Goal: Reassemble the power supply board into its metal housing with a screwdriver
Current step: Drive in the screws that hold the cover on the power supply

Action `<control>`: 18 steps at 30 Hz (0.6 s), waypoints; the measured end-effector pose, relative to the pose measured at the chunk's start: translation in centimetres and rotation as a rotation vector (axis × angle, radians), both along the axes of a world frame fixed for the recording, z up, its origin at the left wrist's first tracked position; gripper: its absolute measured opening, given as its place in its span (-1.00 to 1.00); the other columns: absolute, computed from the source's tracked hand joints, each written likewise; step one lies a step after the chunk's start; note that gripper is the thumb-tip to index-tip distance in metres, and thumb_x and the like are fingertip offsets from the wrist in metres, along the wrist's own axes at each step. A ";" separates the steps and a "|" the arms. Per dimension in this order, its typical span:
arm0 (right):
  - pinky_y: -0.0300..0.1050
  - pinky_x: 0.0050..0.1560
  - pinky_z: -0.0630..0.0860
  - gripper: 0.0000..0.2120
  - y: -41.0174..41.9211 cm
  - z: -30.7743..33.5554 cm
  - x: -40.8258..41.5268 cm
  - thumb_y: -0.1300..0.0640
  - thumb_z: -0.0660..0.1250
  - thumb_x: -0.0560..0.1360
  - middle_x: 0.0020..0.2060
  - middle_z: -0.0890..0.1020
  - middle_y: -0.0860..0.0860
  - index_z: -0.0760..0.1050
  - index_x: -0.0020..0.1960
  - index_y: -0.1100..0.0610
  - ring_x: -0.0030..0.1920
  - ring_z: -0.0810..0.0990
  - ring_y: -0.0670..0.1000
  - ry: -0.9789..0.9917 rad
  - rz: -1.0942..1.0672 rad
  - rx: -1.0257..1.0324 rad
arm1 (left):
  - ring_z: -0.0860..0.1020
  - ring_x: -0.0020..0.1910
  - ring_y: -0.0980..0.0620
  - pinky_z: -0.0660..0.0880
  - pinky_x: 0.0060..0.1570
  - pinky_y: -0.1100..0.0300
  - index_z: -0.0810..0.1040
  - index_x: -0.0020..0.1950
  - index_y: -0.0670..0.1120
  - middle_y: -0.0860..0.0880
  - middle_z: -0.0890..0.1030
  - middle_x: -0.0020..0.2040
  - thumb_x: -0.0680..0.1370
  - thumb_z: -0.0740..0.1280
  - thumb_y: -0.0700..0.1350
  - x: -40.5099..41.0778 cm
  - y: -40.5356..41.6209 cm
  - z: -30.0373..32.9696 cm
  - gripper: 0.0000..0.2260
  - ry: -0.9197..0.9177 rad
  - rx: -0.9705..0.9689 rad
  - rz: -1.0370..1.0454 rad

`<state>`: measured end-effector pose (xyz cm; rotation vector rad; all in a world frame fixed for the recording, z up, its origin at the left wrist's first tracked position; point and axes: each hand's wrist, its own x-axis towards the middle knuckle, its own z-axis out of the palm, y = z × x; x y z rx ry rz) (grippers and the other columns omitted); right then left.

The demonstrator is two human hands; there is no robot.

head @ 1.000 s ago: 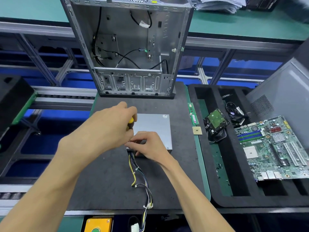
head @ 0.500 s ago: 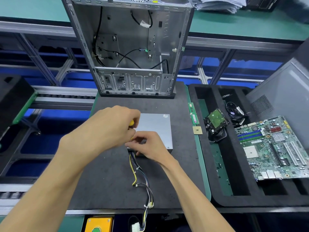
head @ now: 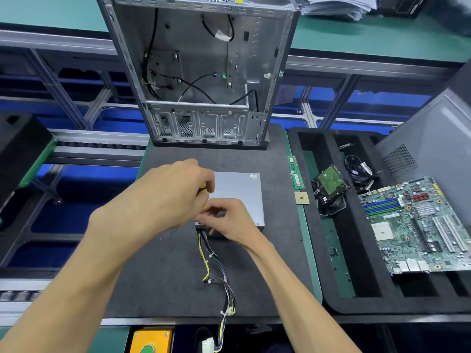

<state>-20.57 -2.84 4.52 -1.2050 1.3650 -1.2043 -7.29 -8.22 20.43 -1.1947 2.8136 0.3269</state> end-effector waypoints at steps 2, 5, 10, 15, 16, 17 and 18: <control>-0.15 -0.32 0.62 -0.88 0.0 0.0 0.0 0.12 0.56 0.47 -0.32 0.66 -0.06 0.68 -0.19 -0.07 -0.30 0.57 -0.06 0.000 -0.010 0.014 | 0.55 -0.08 -0.13 0.43 -0.19 0.07 0.51 -0.04 0.04 0.00 0.54 -0.11 0.57 0.28 0.11 0.0 -0.1 -0.4 -0.84 -0.007 -0.097 0.061; -0.18 -0.31 0.61 -0.85 0.0 -0.1 0.1 0.09 0.56 0.48 -0.31 0.67 -0.05 0.68 -0.21 -0.12 -0.30 0.57 -0.09 0.015 -0.010 0.029 | 0.50 -0.25 -0.11 0.29 -0.35 0.12 0.45 -0.24 0.00 -0.02 0.47 -0.28 0.54 0.28 0.24 -0.2 -0.2 -0.3 -0.65 -0.057 -0.191 0.146; -0.22 -0.31 0.59 -0.90 0.0 -0.1 0.1 0.06 0.56 0.47 -0.34 0.66 -0.17 0.70 -0.18 -0.11 -0.32 0.57 -0.13 0.039 0.015 0.023 | 0.41 -0.37 -0.04 0.24 -0.41 0.14 0.32 -0.37 0.00 0.00 0.42 -0.37 0.53 0.26 0.27 -0.1 -0.3 -0.1 -0.57 -0.076 -0.220 0.195; -0.13 -0.34 0.62 -0.92 -0.1 -0.1 0.0 0.11 0.58 0.46 -0.23 0.72 0.01 0.70 -0.16 -0.02 -0.34 0.56 -0.07 0.006 -0.023 0.033 | 0.54 -0.04 -0.04 0.48 -0.10 0.09 0.56 -0.01 0.14 0.11 0.48 -0.11 0.56 0.30 -0.03 0.2 -0.6 0.3 -0.92 -0.016 0.007 0.011; -0.14 -0.35 0.61 -0.89 -0.1 -0.1 0.0 0.12 0.58 0.46 -0.26 0.71 -0.01 0.69 -0.18 -0.05 -0.34 0.55 -0.07 0.003 -0.022 0.029 | 0.53 -0.01 -0.03 0.48 -0.09 0.09 0.54 0.03 0.15 0.11 0.46 -0.08 0.56 0.29 -0.05 0.2 -0.5 0.3 -0.89 -0.018 0.018 -0.003; -0.15 -0.36 0.60 -0.84 -0.1 -0.1 0.0 0.13 0.58 0.46 -0.29 0.69 -0.05 0.68 -0.21 -0.09 -0.34 0.55 -0.08 0.001 -0.018 0.025 | 0.54 -0.01 -0.04 0.49 -0.09 0.08 0.53 0.05 0.14 0.11 0.48 -0.06 0.55 0.30 -0.05 0.2 -0.5 0.2 -0.88 -0.017 0.011 -0.001; -0.17 -0.36 0.60 -0.82 -0.1 -0.1 0.0 0.13 0.57 0.46 -0.31 0.68 -0.10 0.68 -0.22 -0.13 -0.34 0.55 -0.11 0.003 -0.009 0.020 | 0.55 -0.02 -0.06 0.48 -0.12 0.08 0.53 0.03 0.11 0.09 0.52 -0.06 0.53 0.31 -0.03 0.3 -0.5 0.1 -0.90 -0.020 -0.022 0.011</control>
